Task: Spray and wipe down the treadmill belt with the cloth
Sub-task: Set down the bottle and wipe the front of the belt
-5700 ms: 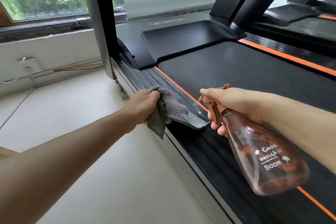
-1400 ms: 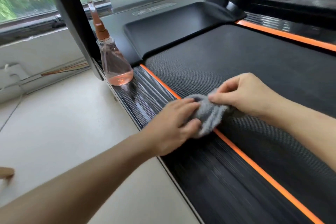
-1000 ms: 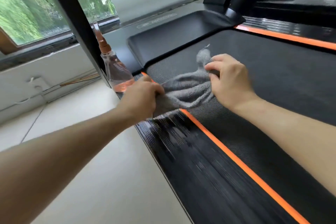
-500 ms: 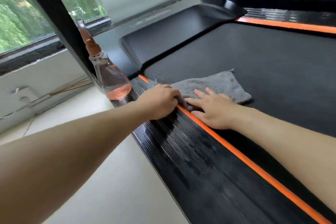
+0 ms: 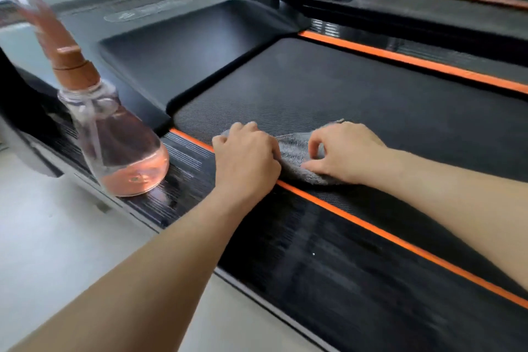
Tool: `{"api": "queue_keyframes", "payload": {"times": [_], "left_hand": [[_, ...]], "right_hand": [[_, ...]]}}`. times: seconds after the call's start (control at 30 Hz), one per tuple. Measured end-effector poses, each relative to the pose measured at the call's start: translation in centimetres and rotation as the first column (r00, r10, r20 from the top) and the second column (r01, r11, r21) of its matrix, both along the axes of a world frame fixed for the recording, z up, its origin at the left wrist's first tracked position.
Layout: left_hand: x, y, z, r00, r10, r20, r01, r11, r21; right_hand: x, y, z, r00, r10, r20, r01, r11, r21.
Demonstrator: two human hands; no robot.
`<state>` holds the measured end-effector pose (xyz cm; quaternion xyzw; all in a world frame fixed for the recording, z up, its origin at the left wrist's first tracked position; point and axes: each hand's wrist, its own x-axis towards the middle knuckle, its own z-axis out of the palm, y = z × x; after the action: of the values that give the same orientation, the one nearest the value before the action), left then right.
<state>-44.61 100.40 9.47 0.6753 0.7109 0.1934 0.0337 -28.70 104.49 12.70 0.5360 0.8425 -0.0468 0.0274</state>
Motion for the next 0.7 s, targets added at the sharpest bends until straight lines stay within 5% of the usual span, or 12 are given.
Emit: {"api": "queue_keyframes", "payload": {"times": [0.13,0.33,0.53,0.7], "left_hand": [[-0.5,0.4,-0.1,0.980,-0.024,0.197,0.022,1.000,0.016],[-4.4,-0.3,0.4,0.993,-0.045,-0.110,0.054,0.996,0.074],[-5.2,-1.7,-2.3,0.987,-0.049,-0.156,0.053,0.998,0.027],[-3.8,-2.3,-2.3,0.999,-0.008,-0.046,0.007,1.000,-0.025]], "right_hand": [[0.3,-0.6,0.7,0.995,0.096,0.021,-0.094,0.992,-0.081],[-1.7,1.1,-3.4,0.836,0.491,-0.244,-0.504,0.864,0.010],[-1.4,3.1,-7.0,0.826,0.513,-0.235,-0.522,0.852,0.024],[-1.2,2.8,-7.3,0.841,0.510,-0.182,-0.513,0.858,0.035]]}}
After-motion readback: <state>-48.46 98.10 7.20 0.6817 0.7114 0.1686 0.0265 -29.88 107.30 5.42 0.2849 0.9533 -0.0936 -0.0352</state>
